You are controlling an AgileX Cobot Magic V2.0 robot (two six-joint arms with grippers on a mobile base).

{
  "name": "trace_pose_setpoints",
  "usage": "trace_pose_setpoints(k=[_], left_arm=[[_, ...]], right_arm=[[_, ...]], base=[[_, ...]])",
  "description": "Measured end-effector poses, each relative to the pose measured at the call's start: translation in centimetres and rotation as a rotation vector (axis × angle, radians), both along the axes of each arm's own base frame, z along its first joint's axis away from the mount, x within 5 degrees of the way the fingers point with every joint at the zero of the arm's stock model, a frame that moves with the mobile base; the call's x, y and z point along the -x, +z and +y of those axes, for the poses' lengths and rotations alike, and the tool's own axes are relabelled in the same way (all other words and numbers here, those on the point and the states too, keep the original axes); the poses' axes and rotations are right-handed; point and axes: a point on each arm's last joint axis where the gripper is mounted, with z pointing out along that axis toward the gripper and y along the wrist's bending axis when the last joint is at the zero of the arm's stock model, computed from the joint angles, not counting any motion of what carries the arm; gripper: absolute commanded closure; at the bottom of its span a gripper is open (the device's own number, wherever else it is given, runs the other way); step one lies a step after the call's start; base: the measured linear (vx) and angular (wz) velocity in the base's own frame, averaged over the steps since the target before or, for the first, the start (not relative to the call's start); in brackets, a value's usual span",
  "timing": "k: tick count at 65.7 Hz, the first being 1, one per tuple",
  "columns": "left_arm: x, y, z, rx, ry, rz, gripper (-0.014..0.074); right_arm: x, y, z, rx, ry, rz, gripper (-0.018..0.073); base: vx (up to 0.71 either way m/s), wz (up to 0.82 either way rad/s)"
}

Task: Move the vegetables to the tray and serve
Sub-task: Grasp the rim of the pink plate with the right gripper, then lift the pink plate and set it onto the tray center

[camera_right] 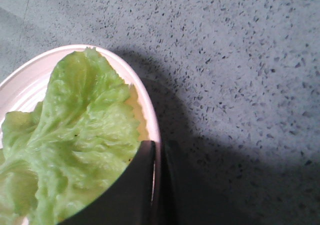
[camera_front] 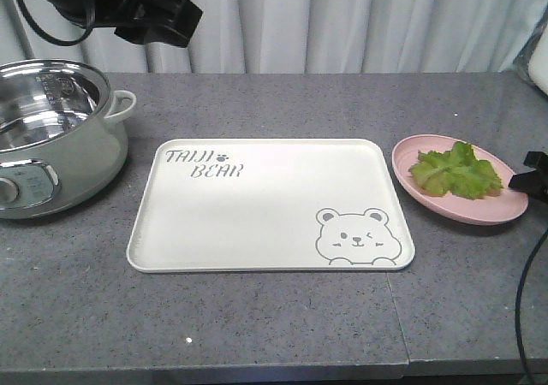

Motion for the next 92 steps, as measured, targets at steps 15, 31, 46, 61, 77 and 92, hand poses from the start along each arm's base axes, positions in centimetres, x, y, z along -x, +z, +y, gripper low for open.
trace_pose_setpoints(k=[15,31,46,61,77,92], left_arm=[[0.0,0.0,0.0,0.0,0.0,0.0,0.0294],[0.0,0.0,0.0,0.0,0.0,0.0,0.0294],[0.0,0.0,0.0,0.0,0.0,0.0,0.0294],[0.0,0.0,0.0,0.0,0.0,0.0,0.0294],[0.0,0.0,0.0,0.0,0.0,0.0,0.0294],[0.0,0.0,0.0,0.0,0.0,0.0,0.0294]], right_arm=[[0.3,0.5,-0.5,-0.007,-0.005,-0.013,0.0563],[-0.3,5.0,-0.2,-0.022,0.065,-0.131,0.0564],[-1.9,10.2,2.0,-0.096,0.207,-0.238,0.0564],[-4.9,12.5,11.4,-0.071,0.418,-0.299,0.0564],[-6.2,11.4,21.3,-0.007,0.498,-0.299,0.0564],[-7.2,6.3,26.5,0.021,0.554,-0.211,0.056]], base=[[0.0,0.0],[0.0,0.0],[0.0,0.0],[0.0,0.0],[0.0,0.0],[0.0,0.0]])
